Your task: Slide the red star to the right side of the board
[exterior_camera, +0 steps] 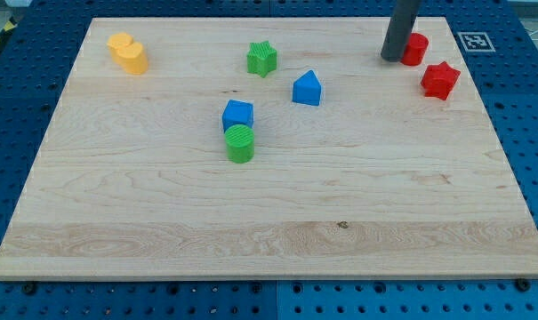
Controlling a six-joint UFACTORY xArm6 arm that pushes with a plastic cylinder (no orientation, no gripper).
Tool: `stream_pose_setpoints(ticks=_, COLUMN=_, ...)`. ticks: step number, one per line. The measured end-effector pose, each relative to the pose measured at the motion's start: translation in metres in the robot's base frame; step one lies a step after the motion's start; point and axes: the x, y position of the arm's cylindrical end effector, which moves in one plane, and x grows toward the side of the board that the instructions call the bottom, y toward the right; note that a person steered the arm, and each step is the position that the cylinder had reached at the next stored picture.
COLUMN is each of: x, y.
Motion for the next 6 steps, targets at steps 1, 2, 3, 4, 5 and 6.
stream_pose_setpoints(ticks=1, x=0.003, y=-0.002)
stream_pose_setpoints(ticks=2, x=0.048, y=-0.028)
stream_pose_setpoints(ticks=3, x=0.081, y=-0.020)
stream_pose_setpoints(ticks=4, x=0.083, y=0.031)
stream_pose_setpoints(ticks=5, x=0.083, y=0.090)
stream_pose_setpoints(ticks=6, x=0.083, y=0.090)
